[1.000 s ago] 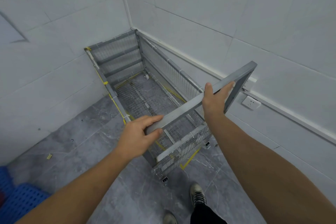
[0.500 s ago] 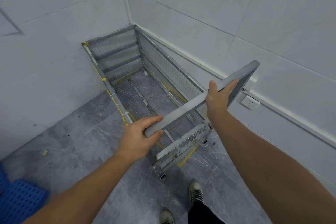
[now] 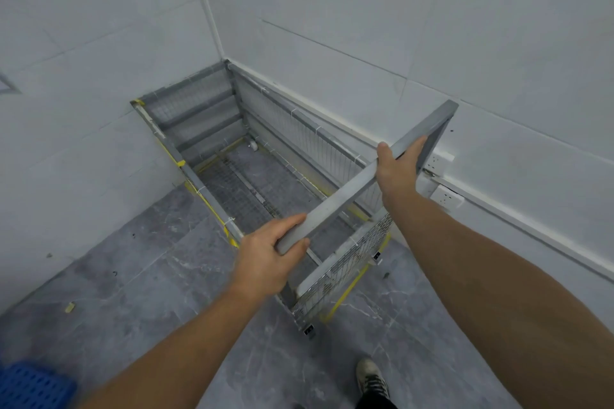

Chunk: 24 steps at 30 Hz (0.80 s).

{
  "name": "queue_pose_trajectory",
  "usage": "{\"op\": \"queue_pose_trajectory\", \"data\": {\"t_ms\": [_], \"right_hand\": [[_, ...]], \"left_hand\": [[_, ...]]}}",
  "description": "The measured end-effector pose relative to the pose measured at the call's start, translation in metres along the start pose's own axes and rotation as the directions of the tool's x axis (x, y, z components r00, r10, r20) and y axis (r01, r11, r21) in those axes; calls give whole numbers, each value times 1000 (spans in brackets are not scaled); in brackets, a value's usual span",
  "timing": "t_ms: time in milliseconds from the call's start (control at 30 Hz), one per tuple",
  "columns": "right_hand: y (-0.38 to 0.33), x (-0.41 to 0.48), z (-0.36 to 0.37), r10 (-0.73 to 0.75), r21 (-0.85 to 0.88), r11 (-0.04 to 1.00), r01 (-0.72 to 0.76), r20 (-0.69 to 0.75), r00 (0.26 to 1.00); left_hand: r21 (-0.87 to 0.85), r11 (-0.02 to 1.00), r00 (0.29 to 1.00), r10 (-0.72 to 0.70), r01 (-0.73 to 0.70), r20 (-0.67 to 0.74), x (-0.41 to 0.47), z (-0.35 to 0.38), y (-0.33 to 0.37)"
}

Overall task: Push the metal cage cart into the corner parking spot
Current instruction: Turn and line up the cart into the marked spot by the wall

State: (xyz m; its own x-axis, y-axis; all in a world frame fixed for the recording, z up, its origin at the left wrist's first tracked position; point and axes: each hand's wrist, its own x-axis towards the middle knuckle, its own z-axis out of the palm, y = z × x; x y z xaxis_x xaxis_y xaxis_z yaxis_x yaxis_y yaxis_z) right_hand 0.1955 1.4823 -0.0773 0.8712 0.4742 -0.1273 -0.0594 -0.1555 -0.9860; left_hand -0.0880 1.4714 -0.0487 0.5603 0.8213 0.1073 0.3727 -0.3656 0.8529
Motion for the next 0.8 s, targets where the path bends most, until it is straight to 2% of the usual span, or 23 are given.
{"op": "queue_pose_trajectory", "data": {"t_ms": [300,500,633,800], "right_hand": [[-15,68,-7,6,-49,999,-3,55,998],[-26,114,-11,-10,-143,989,21,79,997],[-26,131,-8,-14,-113,993,28,119,993],[-21,130,-3,-19,-133,991,28,69,997]], "left_hand": [[11,999,998,-34,34,-51,48,43,22],[25,997,994,-64,67,-85,83,71,37],[36,996,991,-74,78,-115,92,80,38],[33,995,989,-89,93,-118,92,81,43]]}}
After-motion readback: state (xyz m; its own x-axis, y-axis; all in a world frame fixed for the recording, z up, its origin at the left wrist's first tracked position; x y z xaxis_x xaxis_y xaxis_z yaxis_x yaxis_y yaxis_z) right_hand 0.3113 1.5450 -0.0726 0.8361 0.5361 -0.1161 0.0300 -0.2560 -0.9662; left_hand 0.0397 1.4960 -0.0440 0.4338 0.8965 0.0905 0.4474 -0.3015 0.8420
